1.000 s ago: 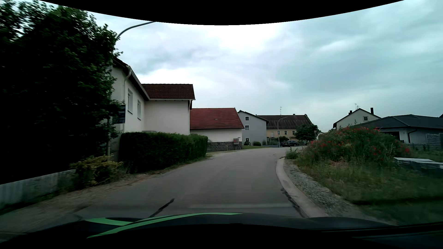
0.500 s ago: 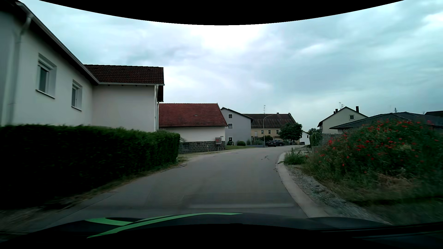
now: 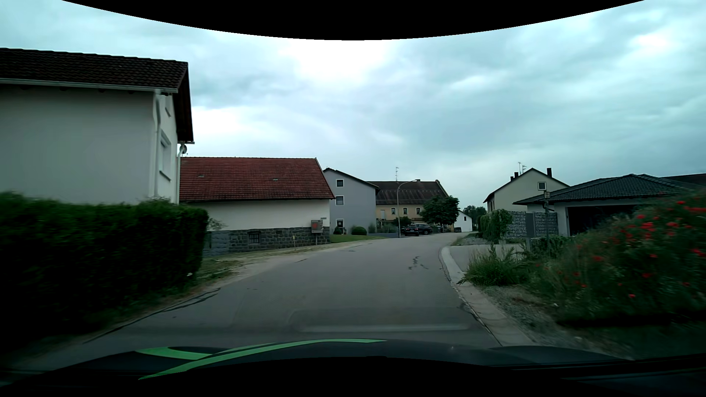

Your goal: Follow the waypoints while adhering to traffic rules and regulations

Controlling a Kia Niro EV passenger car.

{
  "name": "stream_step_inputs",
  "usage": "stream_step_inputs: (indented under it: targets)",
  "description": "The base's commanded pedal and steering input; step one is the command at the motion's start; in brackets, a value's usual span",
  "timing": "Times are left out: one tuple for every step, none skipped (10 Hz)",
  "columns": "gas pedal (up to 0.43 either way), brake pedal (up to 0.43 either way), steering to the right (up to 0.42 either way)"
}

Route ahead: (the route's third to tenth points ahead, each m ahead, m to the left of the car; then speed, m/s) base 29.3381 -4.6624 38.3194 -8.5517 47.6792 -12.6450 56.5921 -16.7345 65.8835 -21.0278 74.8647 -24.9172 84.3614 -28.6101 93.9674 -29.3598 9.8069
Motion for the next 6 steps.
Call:
stream_step_inputs:
  targets:
    - [0.110, 0.000, 0.069]
    - [0.110, 0.000, 0.069]
    - [0.110, 0.000, 0.069]
    - [0.110, 0.000, 0.069]
    - [0.110, 0.000, 0.069]
    - [0.110, 0.000, 0.070]
